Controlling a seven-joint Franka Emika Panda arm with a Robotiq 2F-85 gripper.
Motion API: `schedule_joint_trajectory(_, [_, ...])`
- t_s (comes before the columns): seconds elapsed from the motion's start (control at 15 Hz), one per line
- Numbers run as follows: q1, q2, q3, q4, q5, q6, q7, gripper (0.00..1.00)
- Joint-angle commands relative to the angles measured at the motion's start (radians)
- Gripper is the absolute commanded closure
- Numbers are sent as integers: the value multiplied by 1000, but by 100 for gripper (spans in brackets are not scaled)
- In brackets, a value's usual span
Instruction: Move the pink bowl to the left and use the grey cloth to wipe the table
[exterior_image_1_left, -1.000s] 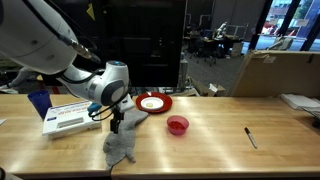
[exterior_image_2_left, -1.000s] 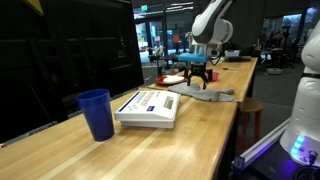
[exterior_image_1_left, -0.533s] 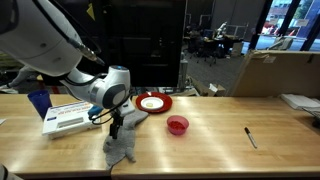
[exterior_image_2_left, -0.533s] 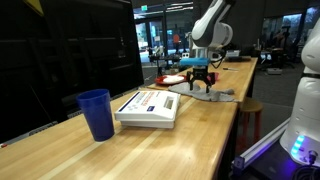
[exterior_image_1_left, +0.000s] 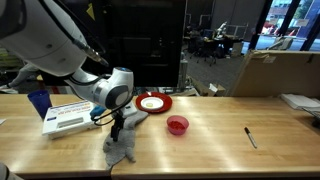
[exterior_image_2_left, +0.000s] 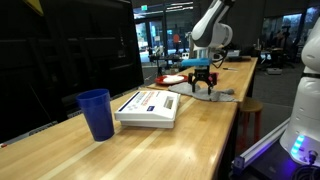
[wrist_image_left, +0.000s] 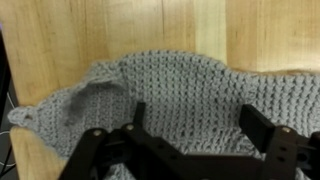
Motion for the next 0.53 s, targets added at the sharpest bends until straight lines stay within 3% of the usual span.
schedule_joint_trajectory(0.0, [2, -1, -17, 14, 57, -31, -60, 35])
schedule_joint_trajectory(0.47, [0, -11, -35, 2, 171, -33, -140, 91])
